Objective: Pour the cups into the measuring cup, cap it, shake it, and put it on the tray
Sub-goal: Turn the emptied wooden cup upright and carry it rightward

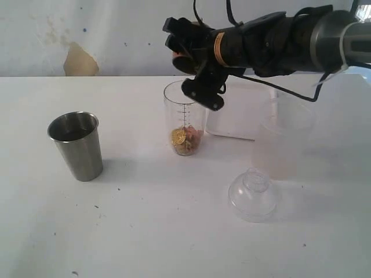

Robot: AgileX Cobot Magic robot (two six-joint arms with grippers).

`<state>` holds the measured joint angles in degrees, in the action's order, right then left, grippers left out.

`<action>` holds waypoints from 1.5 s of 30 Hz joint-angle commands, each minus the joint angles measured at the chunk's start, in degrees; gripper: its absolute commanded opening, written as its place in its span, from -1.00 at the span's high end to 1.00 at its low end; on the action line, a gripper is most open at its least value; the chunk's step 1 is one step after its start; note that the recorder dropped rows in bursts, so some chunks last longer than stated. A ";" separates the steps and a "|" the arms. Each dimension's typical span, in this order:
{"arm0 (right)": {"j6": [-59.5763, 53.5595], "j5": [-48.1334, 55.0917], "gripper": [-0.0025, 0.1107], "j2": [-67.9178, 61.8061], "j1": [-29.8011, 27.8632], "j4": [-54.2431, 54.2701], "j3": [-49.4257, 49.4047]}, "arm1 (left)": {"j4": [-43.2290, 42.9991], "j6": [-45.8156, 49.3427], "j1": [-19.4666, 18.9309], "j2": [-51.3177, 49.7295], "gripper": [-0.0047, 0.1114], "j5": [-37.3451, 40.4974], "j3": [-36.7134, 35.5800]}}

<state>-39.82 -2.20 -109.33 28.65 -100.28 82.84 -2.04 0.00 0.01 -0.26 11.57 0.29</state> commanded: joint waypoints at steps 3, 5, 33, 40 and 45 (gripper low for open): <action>4.72 1.02 0.96 0.44 0.01 1.66 -0.05 | 0.26 0.00 0.23 0.26 0.92 -0.49 -0.29; 11.41 -1.54 0.96 0.54 -0.09 3.70 -0.05 | 0.26 0.00 0.23 0.26 0.92 -0.49 -0.29; 40.74 -26.72 0.96 3.47 -1.38 12.24 -0.04 | 0.26 0.00 0.23 0.26 0.92 -0.49 -0.29; 51.36 -23.45 0.96 4.50 -9.93 48.76 -0.04 | 0.26 0.00 0.23 0.26 0.92 -0.49 -0.29; 54.70 -15.73 0.96 6.15 -16.82 55.98 -0.04 | 0.26 0.00 0.23 0.26 0.92 -0.49 -0.29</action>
<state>12.38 -22.30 -104.57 15.26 -49.05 82.75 -2.04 0.00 0.01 -0.26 11.57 0.29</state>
